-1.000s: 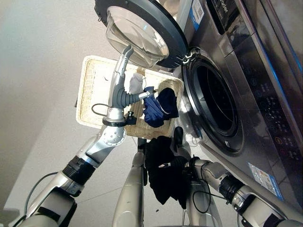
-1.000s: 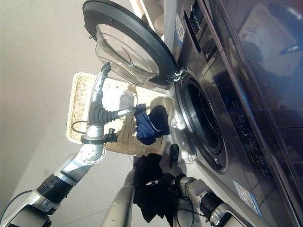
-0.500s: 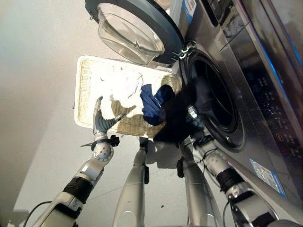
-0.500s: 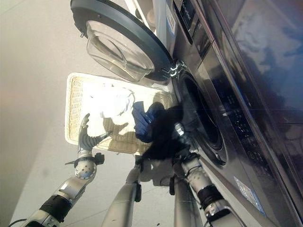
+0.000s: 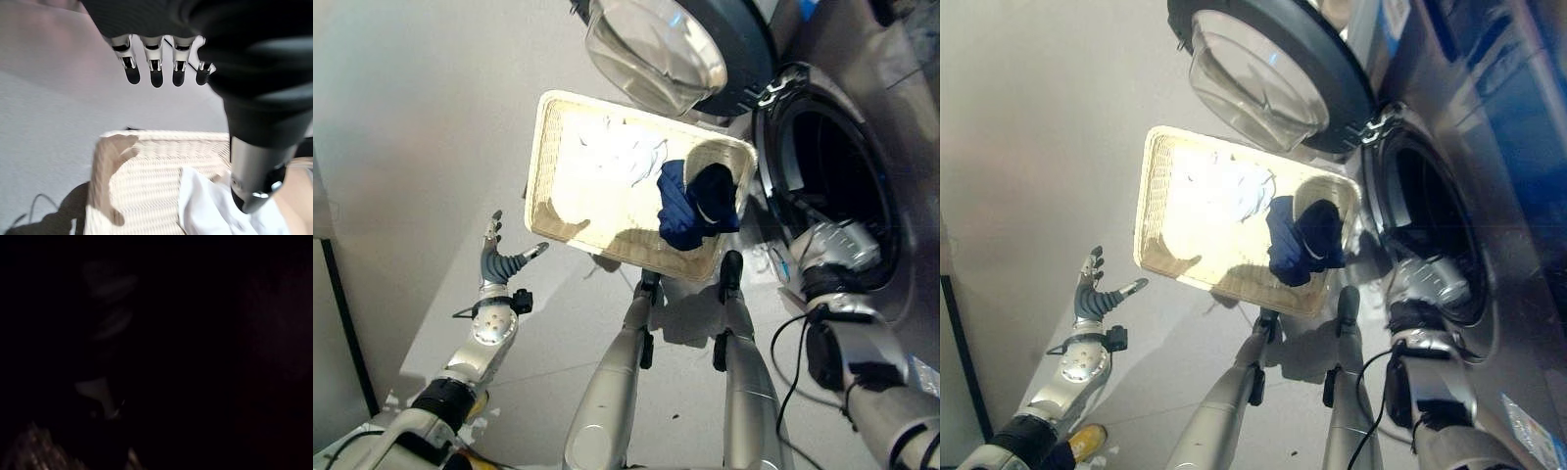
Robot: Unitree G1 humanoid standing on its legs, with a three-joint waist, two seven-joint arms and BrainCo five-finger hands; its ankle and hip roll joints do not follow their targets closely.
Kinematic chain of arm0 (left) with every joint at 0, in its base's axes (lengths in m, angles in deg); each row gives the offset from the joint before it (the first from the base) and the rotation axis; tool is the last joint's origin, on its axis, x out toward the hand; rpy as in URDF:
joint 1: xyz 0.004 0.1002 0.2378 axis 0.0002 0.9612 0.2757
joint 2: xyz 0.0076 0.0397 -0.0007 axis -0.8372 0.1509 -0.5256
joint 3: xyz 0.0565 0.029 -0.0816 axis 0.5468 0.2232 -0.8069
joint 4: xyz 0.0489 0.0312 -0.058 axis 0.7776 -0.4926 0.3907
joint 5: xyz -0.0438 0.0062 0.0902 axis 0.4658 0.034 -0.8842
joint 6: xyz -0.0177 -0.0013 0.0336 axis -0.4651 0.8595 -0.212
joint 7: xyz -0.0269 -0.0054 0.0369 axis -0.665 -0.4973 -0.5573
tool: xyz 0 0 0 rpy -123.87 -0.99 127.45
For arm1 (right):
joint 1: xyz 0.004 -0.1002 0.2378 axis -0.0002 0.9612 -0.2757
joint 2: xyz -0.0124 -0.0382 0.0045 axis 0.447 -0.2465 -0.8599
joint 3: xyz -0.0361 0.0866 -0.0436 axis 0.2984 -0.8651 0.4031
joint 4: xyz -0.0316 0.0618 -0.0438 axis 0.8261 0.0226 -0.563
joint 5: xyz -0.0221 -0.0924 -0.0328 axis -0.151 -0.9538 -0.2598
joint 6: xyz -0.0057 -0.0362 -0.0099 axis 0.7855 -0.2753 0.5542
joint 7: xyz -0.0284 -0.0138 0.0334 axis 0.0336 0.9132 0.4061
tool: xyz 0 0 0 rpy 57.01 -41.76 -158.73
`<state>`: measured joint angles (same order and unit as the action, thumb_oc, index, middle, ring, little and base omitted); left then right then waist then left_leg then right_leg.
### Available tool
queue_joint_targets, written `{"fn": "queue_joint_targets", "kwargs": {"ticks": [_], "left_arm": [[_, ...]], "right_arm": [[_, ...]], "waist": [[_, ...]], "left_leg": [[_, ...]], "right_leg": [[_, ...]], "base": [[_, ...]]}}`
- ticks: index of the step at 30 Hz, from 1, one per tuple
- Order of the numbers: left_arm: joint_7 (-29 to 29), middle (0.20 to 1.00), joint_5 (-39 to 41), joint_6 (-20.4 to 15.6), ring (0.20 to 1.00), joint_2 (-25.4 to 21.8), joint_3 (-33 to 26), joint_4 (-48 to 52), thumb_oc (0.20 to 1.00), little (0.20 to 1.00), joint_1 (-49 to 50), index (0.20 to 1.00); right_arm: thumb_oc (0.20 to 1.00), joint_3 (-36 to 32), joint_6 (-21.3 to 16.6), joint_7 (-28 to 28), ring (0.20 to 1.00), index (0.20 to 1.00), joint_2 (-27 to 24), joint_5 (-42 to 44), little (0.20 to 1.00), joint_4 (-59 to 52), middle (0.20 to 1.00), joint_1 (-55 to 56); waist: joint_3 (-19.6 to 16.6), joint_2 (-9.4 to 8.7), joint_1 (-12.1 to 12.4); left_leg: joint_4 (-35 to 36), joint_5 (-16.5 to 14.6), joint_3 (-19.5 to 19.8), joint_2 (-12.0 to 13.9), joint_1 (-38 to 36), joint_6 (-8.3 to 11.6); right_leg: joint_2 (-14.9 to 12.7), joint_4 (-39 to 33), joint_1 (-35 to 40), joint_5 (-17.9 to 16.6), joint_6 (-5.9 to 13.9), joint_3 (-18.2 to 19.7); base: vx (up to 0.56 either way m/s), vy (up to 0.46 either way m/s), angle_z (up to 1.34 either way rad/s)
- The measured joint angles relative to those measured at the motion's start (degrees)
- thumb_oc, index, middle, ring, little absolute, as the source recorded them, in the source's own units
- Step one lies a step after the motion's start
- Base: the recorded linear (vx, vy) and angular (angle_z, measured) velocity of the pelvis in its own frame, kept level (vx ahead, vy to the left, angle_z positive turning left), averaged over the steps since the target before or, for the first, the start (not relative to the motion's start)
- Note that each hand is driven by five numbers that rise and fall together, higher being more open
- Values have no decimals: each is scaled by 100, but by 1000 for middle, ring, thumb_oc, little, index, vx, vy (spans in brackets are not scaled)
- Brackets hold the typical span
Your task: Put the clothes into the washing machine.
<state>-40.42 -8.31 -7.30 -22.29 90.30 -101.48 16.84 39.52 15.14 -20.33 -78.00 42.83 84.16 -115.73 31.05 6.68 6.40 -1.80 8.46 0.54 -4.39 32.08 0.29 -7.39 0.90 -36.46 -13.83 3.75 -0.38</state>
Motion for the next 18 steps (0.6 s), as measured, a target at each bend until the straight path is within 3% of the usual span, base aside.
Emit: {"fn": "queue_joint_targets", "kwargs": {"ticks": [1,2,4,5,9,11,15,18], "left_arm": [[-3,1000,1,8,1000,-5,10,-4,1000,1000,1,1000],[-4,1000,4,27,1000,13,74,-20,1000,1000,-3,1000],[-25,1000,4,49,1000,105,196,-95,1000,1000,-65,1000],[-27,1000,4,72,1000,215,197,-177,1000,1000,-102,1000],[14,1000,2,85,1000,420,185,-328,1000,1000,-128,1000],[118,1000,-45,45,1000,691,205,-402,1000,1000,-147,1000],[302,1000,-175,-49,1000,930,308,-420,1000,1000,-363,1000],[664,1000,-592,-75,1000,891,394,-388,1000,1000,-542,1000]], "right_arm": [[1000,-29,33,12,1000,1000,-2,0,1000,-17,1000,-5],[1000,-119,338,91,1000,1000,50,-1,1000,-66,1000,11],[1000,-112,1285,342,1000,1000,113,-1,1000,-103,1000,116],[1000,-76,2010,522,1000,1000,138,-1,1000,-86,1000,185],[1000,445,3722,1145,1000,1000,272,-4,1000,-65,1000,484],[1000,930,4650,1838,1000,1000,518,-18,1000,27,1000,720],[1000,1388,5364,2483,1000,1000,706,-17,1000,350,1000,762],[1000,1637,5618,2855,1000,1000,559,-19,1000,479,1000,743]], "waist": [[0,0,-19],[0,-1,-94],[1,-7,-215],[2,-13,-306],[0,-18,-476],[-4,-24,-593],[-4,-24,-594],[-11,-23,-590]], "left_leg": [[-1,-3,-3,-17,3,-22],[1,-8,-5,-56,4,-62],[-1,-20,-21,-88,-5,-100],[-1,-18,-44,-97,-13,-106],[-56,-51,-62,-70,-14,-71],[-142,-111,-70,-45,2,-17],[-230,-143,-108,49,87,38],[-249,-136,-127,63,199,47]], "right_leg": [[-18,0,0,0,12,1],[-59,3,1,3,38,-2],[-96,7,12,6,47,-31],[-103,6,12,2,53,-37],[-65,2,14,6,56,-29],[-11,-9,22,25,67,-8],[81,-26,-33,25,38,5],[93,-21,-139,32,14,8]], "base": [[3,11,4],[0,0,0],[-6,-10,-2],[-12,-3,-5],[-3,8,-8],[-18,20,-14],[-29,44,-5],[-31,39,-2]]}}
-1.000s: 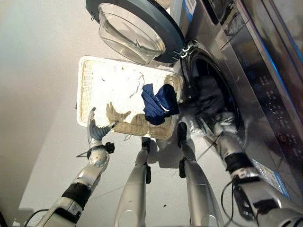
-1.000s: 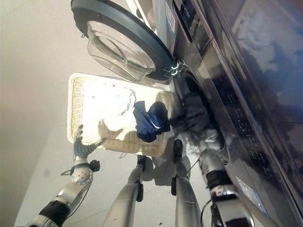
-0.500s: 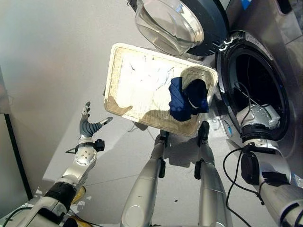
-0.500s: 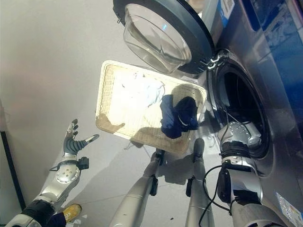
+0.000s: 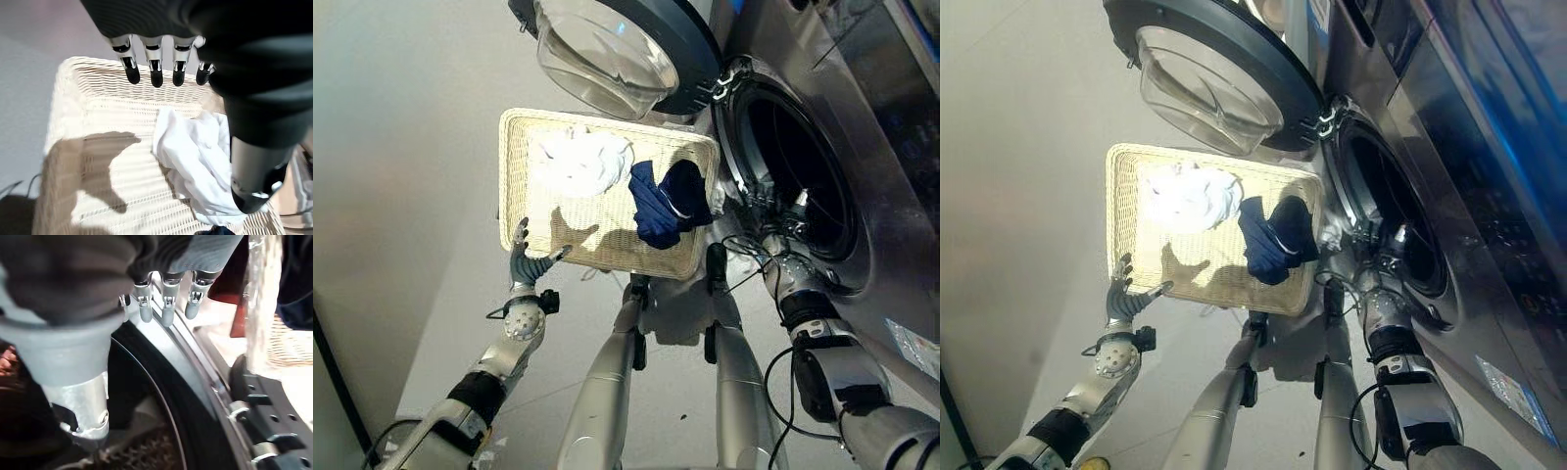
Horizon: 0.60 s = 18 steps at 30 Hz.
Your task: Put the clothes into the washing machine.
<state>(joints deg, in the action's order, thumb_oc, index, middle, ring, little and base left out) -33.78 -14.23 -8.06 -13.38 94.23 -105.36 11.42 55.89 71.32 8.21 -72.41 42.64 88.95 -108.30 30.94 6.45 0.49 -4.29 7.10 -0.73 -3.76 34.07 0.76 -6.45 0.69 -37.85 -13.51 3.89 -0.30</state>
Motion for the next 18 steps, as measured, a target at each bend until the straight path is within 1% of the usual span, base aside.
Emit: {"fn": "queue_joint_targets", "kwargs": {"ticks": [3,6,8,10,12,13,14,15,16,17,18], "left_arm": [[222,1000,-367,105,1000,-136,15,113,1000,1000,-199,1000],[355,1000,-616,304,1000,-322,12,214,1000,1000,-491,1000],[362,1000,-768,663,1000,-458,27,153,1000,1000,-759,1000],[362,1000,-806,836,1000,-480,38,124,1000,1000,-935,1000],[362,1000,-806,836,1000,-480,38,124,1000,1000,-935,1000],[364,1000,-806,1195,1000,-486,91,-128,1000,1000,-1223,1000],[376,1000,-807,1305,1000,-487,146,-201,1000,1000,-1335,1000],[429,1000,-821,1435,1000,-516,274,-414,1000,1000,-1415,1000],[440,1000,-817,1543,1000,-531,263,-527,1000,1000,-1467,1000],[501,1000,-811,1772,1000,-512,237,-762,1000,1000,-1611,1000],[539,1000,-812,1925,1000,-493,227,-1003,1000,1000,-1745,1000]], "right_arm": [[1000,76,140,119,1000,1000,-159,-9,1000,109,1000,28],[1000,76,172,203,1000,1000,-192,-20,1000,138,1000,146],[1000,84,170,244,1000,1000,-121,-41,1000,137,1000,211],[1000,108,169,273,1000,1000,-103,-110,1000,137,1000,253],[1000,108,169,273,1000,1000,-103,-110,1000,137,1000,253],[1000,331,137,292,1000,1000,-58,-403,1000,99,1000,363],[1000,393,138,292,1000,1000,-53,-509,1000,99,1000,472],[1000,473,137,296,1000,1000,-40,-722,1000,57,1000,520],[1000,521,142,297,1000,1000,-17,-827,1000,48,1000,532],[1000,586,148,296,1000,1000,36,-1025,1000,-22,1000,610],[1000,671,159,296,1000,1000,76,-1201,1000,-60,1000,667]], "waist": [[0,0,6],[0,0,-20],[0,-1,-114],[0,-2,-152],[0,-2,-152],[-10,-29,-294],[-14,-43,-360],[-28,-69,-366],[-38,-89,-399],[-59,-145,-500],[-67,-215,-565]], "left_leg": [[-14,3,-5,-5,90,1],[-9,2,-12,-3,86,-6],[-9,-12,-10,5,87,-8],[-11,-21,-21,1,79,-13],[-11,-21,-21,1,79,-13],[-33,-32,-61,-2,78,-11],[-56,-47,-76,-5,80,-13],[-132,-87,-102,4,132,-10],[-177,-130,-115,8,171,-8],[-238,-144,-160,6,248,-7],[-281,-167,-224,8,309,-1]], "right_leg": [[0,3,-71,-48,-18,3],[5,-2,-74,-86,-75,8],[14,-2,-73,-88,-78,9],[13,-1,-74,-89,-79,18],[13,-1,-74,-89,-79,18],[14,1,-74,-88,-78,64],[18,4,-92,-93,-78,108],[34,40,-131,-73,-58,154],[34,40,-155,-49,-35,157],[36,68,-244,-52,-37,196],[44,121,-340,-53,-37,267]], "base": [[-19,32,4],[-18,45,-2],[-8,57,-1],[-8,82,-2],[-7,82,-3],[-8,177,-9],[-5,215,-15],[6,126,-13],[9,143,-12],[15,171,-15],[24,201,-21]]}}
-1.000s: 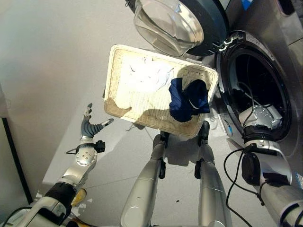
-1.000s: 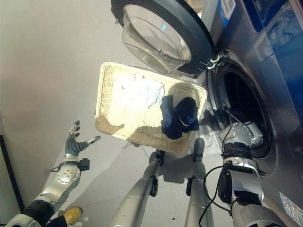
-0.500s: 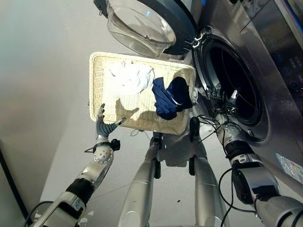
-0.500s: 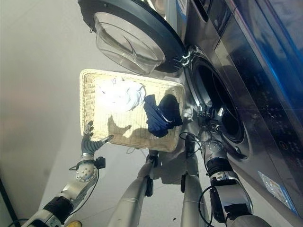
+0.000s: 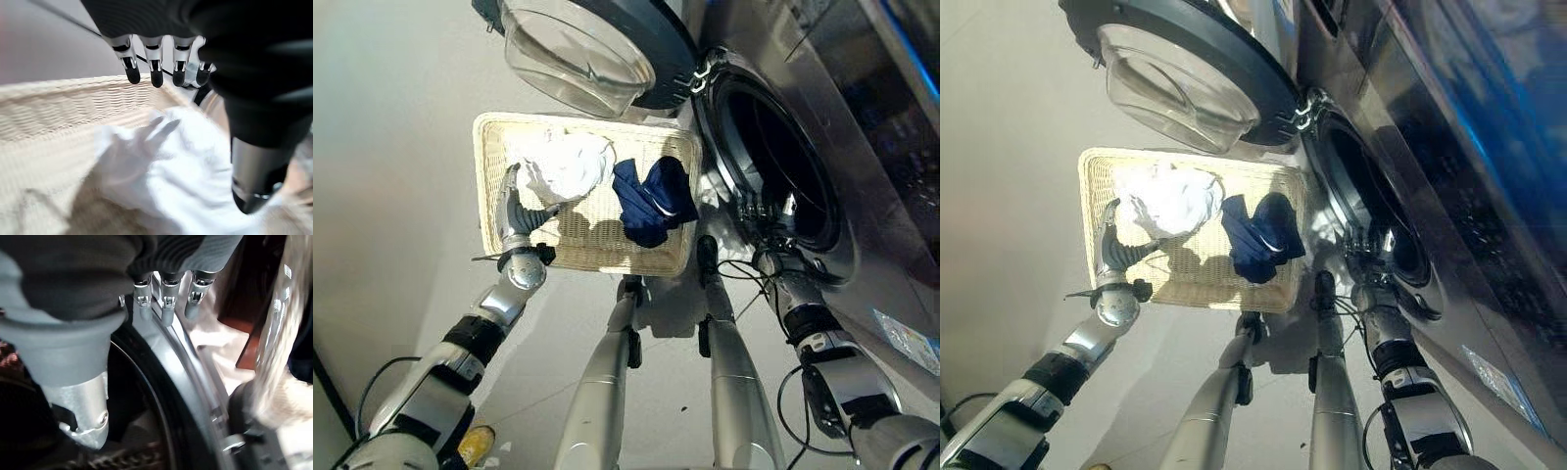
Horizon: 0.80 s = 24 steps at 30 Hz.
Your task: Put the clothes into the washing machine.
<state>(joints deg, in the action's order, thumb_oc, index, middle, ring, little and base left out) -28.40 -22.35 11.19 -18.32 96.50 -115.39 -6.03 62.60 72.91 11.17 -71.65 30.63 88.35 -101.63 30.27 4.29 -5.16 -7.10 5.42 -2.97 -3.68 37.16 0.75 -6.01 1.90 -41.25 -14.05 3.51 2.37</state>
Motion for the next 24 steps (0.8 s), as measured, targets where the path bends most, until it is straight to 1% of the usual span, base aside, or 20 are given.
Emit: {"fn": "queue_joint_targets", "kwargs": {"ticks": [2,4,5,6,7,8,9,10,11,13,16,18,21,22,24], "left_arm": [[13,1000,7,283,1000,115,-71,-577,1000,1000,-271,1000],[-3,1000,15,419,1000,267,-200,-960,1000,1000,-501,1000],[-35,1000,17,487,1000,317,-210,-1157,1000,1000,-657,1000],[-57,1000,16,520,1000,319,-212,-1273,1000,1000,-734,1000],[-89,1000,17,579,1000,319,-223,-1398,1000,1000,-823,1000],[-168,1000,18,710,1000,299,-219,-1706,1000,1000,-992,1000],[-234,1000,18,831,1000,289,-219,-1847,1000,1000,-1098,1000],[-278,1000,17,896,1000,290,-212,-1896,1000,1000,-1144,1000],[-357,1000,18,1050,1000,270,-205,-1993,1000,1000,-1201,1000],[-428,1000,18,1228,1000,245,-187,-2100,1000,1000,-1267,1000],[-547,1000,18,1738,1000,103,-13,-2181,1000,1000,-1468,1000],[-510,1000,23,1953,1000,10,11,-2179,1000,1000,-1542,1000],[-370,1000,125,2144,1000,-86,4,-2213,1000,1000,-1693,1000],[-340,1000,161,2158,1000,-99,1,-2240,1000,1000,-1719,1000],[-199,1000,531,2097,1000,-144,-55,-2314,1000,1000,-1798,1000]], "right_arm": [[1000,127,89,0,1000,1000,66,-413,1000,-64,1000,127],[1000,331,133,4,1000,1000,73,-639,1000,-102,1000,234],[1000,487,141,34,1000,1000,70,-689,1000,-120,1000,311],[1000,526,150,53,1000,1000,76,-692,1000,-146,1000,344],[1000,567,170,70,1000,1000,86,-691,1000,-205,1000,392],[1000,700,196,115,1000,1000,81,-691,1000,-291,1000,447],[1000,733,201,143,1000,1000,68,-696,1000,-336,1000,468],[1000,733,203,157,1000,1000,46,-708,1000,-351,1000,482],[1000,740,203,190,1000,1000,11,-734,1000,-361,1000,483],[1000,748,204,240,1000,1000,-38,-733,1000,-493,1000,523],[1000,953,221,395,1000,1000,-241,-741,1000,-878,1000,583],[1000,1006,233,431,1000,1000,-246,-742,1000,-1067,1000,613],[1000,1099,250,554,1000,1000,-324,-743,1000,-1233,1000,694],[1000,1112,255,565,1000,1000,-344,-744,1000,-1264,1000,711],[1000,1170,280,619,1000,1000,-407,-857,1000,-1411,1000,777]], "waist": [[-20,-93,-156],[-34,-175,-236],[-42,-204,-373],[-59,-238,-356],[-66,-292,-396],[-106,-376,-476],[-110,-419,-543],[-112,-426,-561],[-112,-432,-646],[-115,-447,-678],[-122,-466,-730],[-134,-490,-799],[-133,-526,-820],[-135,-536,-820],[-157,-580,-837]], "left_leg": [[-160,-61,-96,-1,174,-19],[-335,-152,-202,11,315,-35],[-467,-225,-241,24,418,-42],[-530,-259,-277,34,476,-50],[-582,-296,-331,42,524,-50],[-679,-351,-425,54,651,-66],[-714,-378,-480,54,708,-79],[-748,-404,-503,58,744,-83],[-814,-450,-538,70,819,-92],[-867,-497,-602,88,881,-91],[-1020,-582,-671,147,1124,-78],[-1075,-603,-671,175,1273,-58],[-1178,-657,-671,229,1446,-27],[-1194,-667,-667,233,1463,-19],[-1237,-690,-656,241,1532,7]], "right_leg": [[6,84,-180,-4,7,102],[21,116,-303,-20,28,205],[33,178,-393,-19,31,238],[42,205,-446,-10,34,281],[54,208,-496,-18,42,335],[66,231,-627,-31,62,432],[69,241,-699,-46,79,478],[75,242,-728,-47,81,502],[75,255,-788,-50,86,513],[80,270,-865,-51,85,518],[122,288,-1092,-65,67,532],[151,294,-1218,-75,54,535],[210,322,-1377,-114,3,561],[219,349,-1404,-115,2,573],[253,390,-1498,-89,20,632]], "base": [[33,175,-18],[44,170,-19],[51,198,-21],[36,144,-17],[38,176,-26],[38,174,-27],[56,187,-24],[49,150,-15],[31,157,-14],[31,165,-15],[27,111,-13],[24,76,-6],[21,69,-8],[22,53,-9],[16,23,-9]]}}
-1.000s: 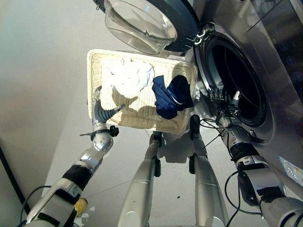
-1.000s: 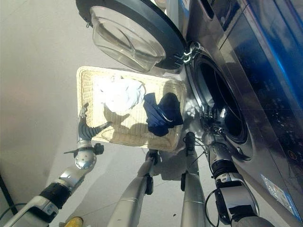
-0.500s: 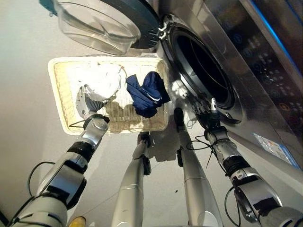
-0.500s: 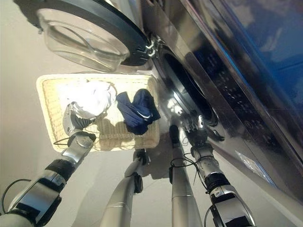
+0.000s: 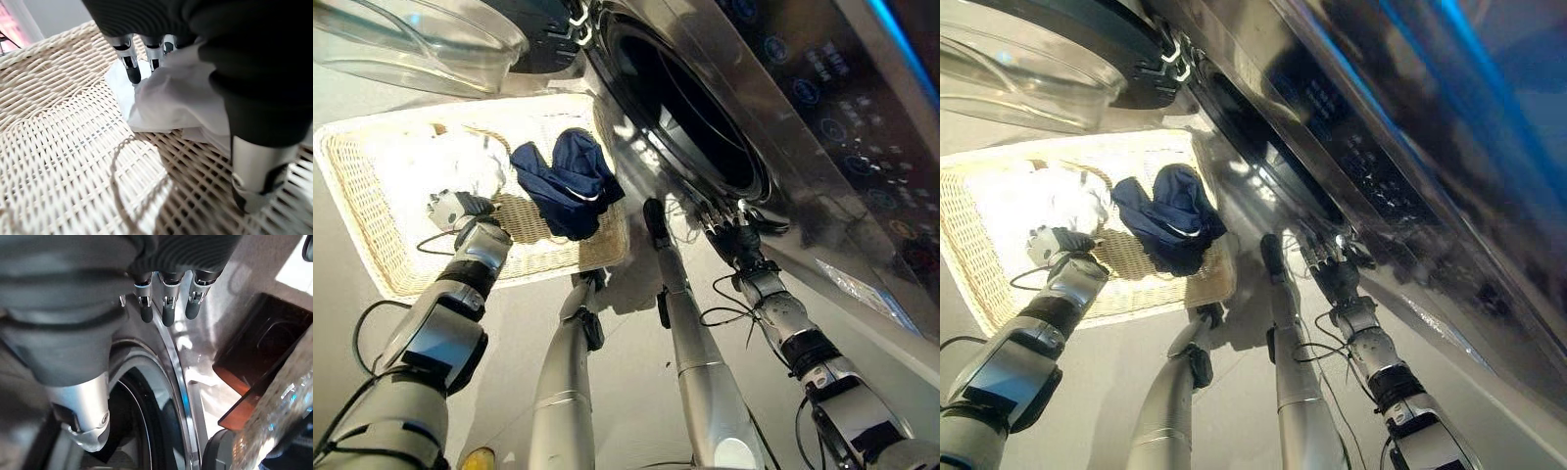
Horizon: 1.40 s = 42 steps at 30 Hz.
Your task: Put the clothes into the washing machine.
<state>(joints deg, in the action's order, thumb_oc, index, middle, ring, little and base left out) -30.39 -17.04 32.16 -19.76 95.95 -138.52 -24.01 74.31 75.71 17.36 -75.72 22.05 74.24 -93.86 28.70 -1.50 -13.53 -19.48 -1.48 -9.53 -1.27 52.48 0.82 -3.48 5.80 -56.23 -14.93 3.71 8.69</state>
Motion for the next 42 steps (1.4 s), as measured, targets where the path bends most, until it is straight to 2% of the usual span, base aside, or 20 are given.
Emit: {"fn": "queue_joint_targets", "kwargs": {"ticks": [1,2,3,6,7,9,10,12,16,19,21,23,26,28,29,33,36,37,39,42], "left_arm": [[58,504,188,-88,504,0,-100,18,504,504,-5,504],[182,200,695,-389,200,3,-340,36,200,200,-21,200],[236,200,884,-527,200,2,-493,48,200,200,-26,200],[357,200,1848,-1443,200,-9,-1296,28,200,200,-26,200],[363,200,2207,-1799,200,-33,-1446,26,200,200,-34,200],[363,200,2534,-2286,200,-25,-1595,71,200,200,-15,200],[362,200,2787,-2850,200,36,-1732,239,200,200,17,200],[497,200,2920,-3383,200,78,-1759,608,200,200,130,200],[911,200,2897,-4069,200,390,-1743,1240,200,200,250,200],[1025,200,2876,-4206,200,507,-1732,1285,200,200,254,200],[1059,200,2859,-4227,200,622,-1723,1338,200,200,280,200],[1105,200,2807,-4227,200,711,-1726,1560,200,200,519,200],[1144,200,2444,-4224,200,929,-1689,1936,200,200,1042,200],[1174,200,2152,-4220,200,932,-1692,1962,200,200,1336,200],[1176,200,2020,-4215,200,902,-1711,1960,200,200,1494,200],[1173,200,1631,-4207,200,859,-1736,1967,200,200,1881,200],[1046,200,1045,-4197,200,902,-1730,2157,200,200,2173,200],[988,200,817,-4200,200,962,-1698,2200,200,200,2330,200],[967,200,687,-4204,200,972,-1643,2317,200,200,2471,200],[548,200,361,-4344,200,1054,-1519,2912,200,200,2890,200]], "right_arm": [[1000,6,-1,1,1000,1000,-1,-35,1000,-78,1000,39],[1000,16,-3,4,1000,1000,12,-112,1000,-205,1000,100],[1000,26,-3,5,1000,1000,25,-121,1000,-248,1000,129],[1000,72,-3,-53,1000,1000,31,-308,1000,-338,1000,165],[1000,104,-4,-72,1000,1000,31,-343,1000,-380,1000,174],[1000,122,-5,-122,1000,1000,31,-426,1000,-404,1000,178],[1000,135,-4,-194,1000,1000,68,-511,1000,-463,1000,191],[1000,142,-4,-254,1000,1000,257,-670,1000,-538,1000,216],[1000,170,4,-443,1000,1000,490,-973,1000,-959,1000,318],[1000,250,5,-485,1000,1000,553,-1150,1000,-1026,1000,316],[1000,254,-2,-531,1000,1000,609,-1352,1000,-1021,1000,313],[1000,297,-26,-596,1000,1000,623,-1517,1000,-1031,1000,253],[1000,448,-93,-674,1000,1000,607,-1799,1000,-1042,1000,226],[1000,474,-147,-721,1000,1000,604,-1967,1000,-1033,1000,164],[1000,452,-149,-762,1000,1000,613,-2089,1000,-1025,1000,121],[1000,427,-151,-833,1000,1000,613,-2350,1000,-1028,1000,35],[1000,444,-156,-944,1000,1000,598,-2589,1000,-1006,1000,34],[1000,457,-156,-951,1000,1000,609,-2676,1000,-1005,1000,47],[1000,468,-156,-954,1000,1000,627,-2736,1000,-1019,1000,32],[1000,514,-167,-1093,1000,1000,685,-3440,1000,-1013,1000,16]], "waist": [[-3,-6,1],[-2,-13,-21],[-1,-16,-30],[-1,-22,-103],[-4,-35,-121],[-1,-48,-108],[-1,-65,-108],[-10,-241,-90],[-4,-353,-70],[-6,-372,-58],[-1,-410,37],[8,-425,181],[8,-427,483],[9,-425,637],[10,-423,793],[17,-412,973],[65,-359,1033],[66,-358,1150],[69,-352,1219],[86,-320,1356]], "left_leg": [[-27,-11,15,6,29,10],[-74,-15,27,24,92,15],[-119,-24,39,38,128,28],[-184,-31,67,58,207,39],[-208,-31,76,62,244,40],[-232,-33,111,79,288,43],[-285,-28,190,80,341,50],[-303,-20,221,95,351,63],[-338,8,404,79,401,59],[-344,14,490,77,362,67],[-303,28,529,85,262,78],[-185,89,682,107,109,131],[189,285,974,129,-313,317],[368,361,1079,199,-499,416],[445,394,1179,219,-578,461],[625,512,1310,289,-708,543],[786,595,1452,278,-913,572],[868,613,1468,285,-1068,578],[926,631,1476,289,-1171,585],[1055,710,1626,288,-1288,611]], "right_leg": [[7,18,-29,7,-3,11],[30,55,-82,19,-15,13],[44,72,-106,22,-20,13],[67,125,-168,41,-47,12],[74,150,-199,41,-47,12],[94,174,-214,42,-47,12],[122,199,-227,42,-48,10],[142,221,-231,42,-49,2],[159,313,-219,92,-56,-62],[161,335,-154,95,-86,-132],[170,338,-46,116,-97,-144],[179,341,97,158,-106,-187],[242,338,446,298,-235,-414],[296,343,582,361,-332,-558],[299,346,642,384,-367,-620],[331,357,757,432,-451,-788],[311,368,935,480,-498,-947],[310,369,1051,510,-510,-970],[307,374,1132,532,-521,-992],[284,395,1247,600,-538,-1157]], "base": [[12,3,-6],[0,0,0],[0,0,0],[-5,-14,1],[-14,-49,3],[-19,-71,6],[-26,-87,11],[-27,-102,8],[-50,-154,12],[-40,-80,11],[-41,-83,5],[-92,-178,13],[-98,-147,30],[-54,-93,21],[-86,-87,16],[-63,-78,16],[-47,-56,20],[-26,-52,8],[-42,-61,5],[-36,-81,18]]}}
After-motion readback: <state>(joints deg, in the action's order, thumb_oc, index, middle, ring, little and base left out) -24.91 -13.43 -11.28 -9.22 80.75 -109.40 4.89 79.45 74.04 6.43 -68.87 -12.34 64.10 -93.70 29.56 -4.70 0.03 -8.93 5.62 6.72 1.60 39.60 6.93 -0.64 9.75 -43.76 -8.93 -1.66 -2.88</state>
